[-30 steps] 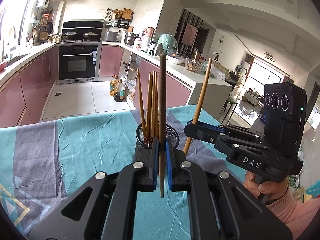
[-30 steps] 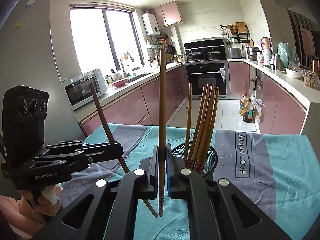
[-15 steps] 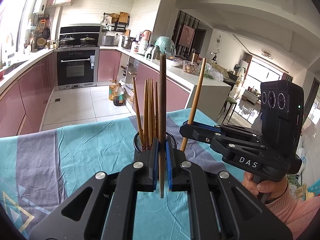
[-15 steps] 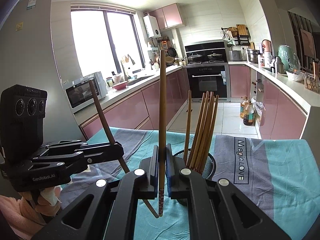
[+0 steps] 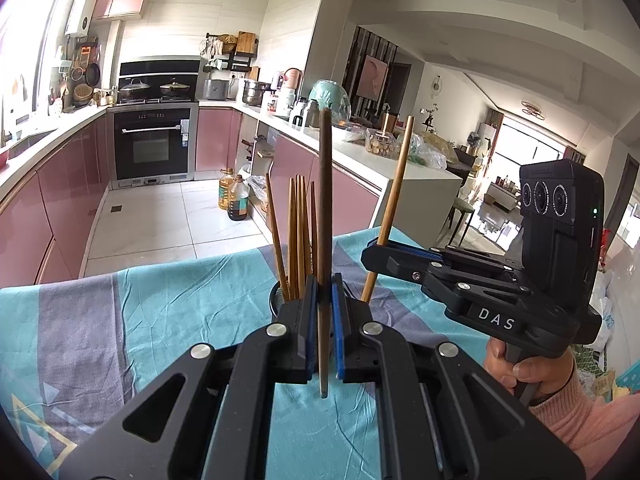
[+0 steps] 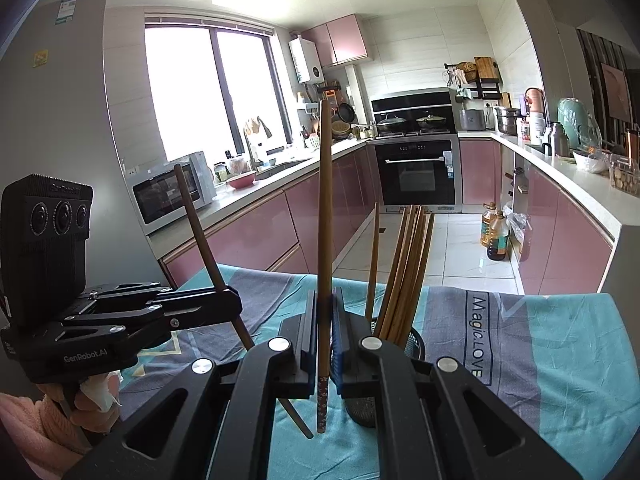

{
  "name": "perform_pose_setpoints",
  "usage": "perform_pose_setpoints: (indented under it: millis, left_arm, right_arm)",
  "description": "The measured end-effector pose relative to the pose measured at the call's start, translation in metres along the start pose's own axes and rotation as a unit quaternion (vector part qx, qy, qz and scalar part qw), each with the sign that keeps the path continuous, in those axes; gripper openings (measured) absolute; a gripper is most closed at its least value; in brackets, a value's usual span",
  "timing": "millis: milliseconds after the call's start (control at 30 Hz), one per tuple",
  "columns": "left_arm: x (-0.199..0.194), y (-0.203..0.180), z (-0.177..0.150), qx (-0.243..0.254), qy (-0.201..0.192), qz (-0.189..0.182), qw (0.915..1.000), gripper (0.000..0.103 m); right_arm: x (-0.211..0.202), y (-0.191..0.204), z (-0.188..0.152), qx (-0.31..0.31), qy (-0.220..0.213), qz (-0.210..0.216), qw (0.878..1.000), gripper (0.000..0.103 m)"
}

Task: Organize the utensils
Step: 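Carry both upright chopsticks with both grippers over the black mesh cup, then lower both chopsticks into the mesh cup with both grippers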

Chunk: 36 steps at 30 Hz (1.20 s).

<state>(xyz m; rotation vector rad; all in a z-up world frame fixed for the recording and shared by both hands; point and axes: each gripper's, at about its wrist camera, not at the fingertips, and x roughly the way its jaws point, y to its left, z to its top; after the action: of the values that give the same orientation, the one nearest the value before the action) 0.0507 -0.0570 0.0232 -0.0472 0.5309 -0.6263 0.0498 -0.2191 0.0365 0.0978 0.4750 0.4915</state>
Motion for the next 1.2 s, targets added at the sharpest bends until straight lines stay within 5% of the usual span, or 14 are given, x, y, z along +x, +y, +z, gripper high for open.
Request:
perform_pose_setpoints:
  millis: [1200]
  left_arm:
    - [-0.031,-0.019,0.048,0.012,-0.071,0.004,0.9974,0.008]
  right_arm:
    - [0.004,-0.011,0.03,0.003,-0.035,-0.016,0.999,0.006]
